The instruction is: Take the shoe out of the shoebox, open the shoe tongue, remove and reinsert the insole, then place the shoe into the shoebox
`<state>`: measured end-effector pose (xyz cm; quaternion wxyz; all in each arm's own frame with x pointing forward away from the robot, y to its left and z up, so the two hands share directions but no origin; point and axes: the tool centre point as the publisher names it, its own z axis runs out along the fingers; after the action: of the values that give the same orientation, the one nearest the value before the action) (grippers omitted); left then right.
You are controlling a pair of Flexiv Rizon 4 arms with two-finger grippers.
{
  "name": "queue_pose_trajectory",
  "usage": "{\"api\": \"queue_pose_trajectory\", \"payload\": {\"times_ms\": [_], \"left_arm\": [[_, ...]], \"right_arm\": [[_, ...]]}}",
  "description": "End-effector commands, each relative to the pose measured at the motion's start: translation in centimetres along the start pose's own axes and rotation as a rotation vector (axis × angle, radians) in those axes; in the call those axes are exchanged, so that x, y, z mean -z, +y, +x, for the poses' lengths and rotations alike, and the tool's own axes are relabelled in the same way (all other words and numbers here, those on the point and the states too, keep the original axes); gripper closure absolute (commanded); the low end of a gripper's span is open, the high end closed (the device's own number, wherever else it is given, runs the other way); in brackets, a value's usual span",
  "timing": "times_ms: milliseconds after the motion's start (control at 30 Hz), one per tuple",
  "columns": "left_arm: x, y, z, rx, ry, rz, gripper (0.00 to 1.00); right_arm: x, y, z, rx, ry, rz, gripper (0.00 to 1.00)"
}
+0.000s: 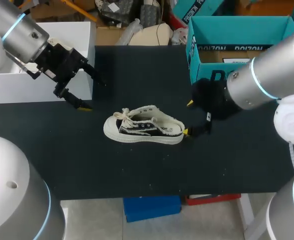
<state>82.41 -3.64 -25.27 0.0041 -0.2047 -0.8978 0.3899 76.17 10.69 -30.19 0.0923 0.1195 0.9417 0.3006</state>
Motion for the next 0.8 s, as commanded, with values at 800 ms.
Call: {"api": "queue_pose_trajectory", "payload": {"times_ms": [800], "left_arm": [[-0.2, 0.1, 0.0, -0.002, -0.002, -0.001, 0.00]], "right_arm": [[-5.8, -2.6, -4.3, -0.011, -0.019, -0.322, 0.00]]}}
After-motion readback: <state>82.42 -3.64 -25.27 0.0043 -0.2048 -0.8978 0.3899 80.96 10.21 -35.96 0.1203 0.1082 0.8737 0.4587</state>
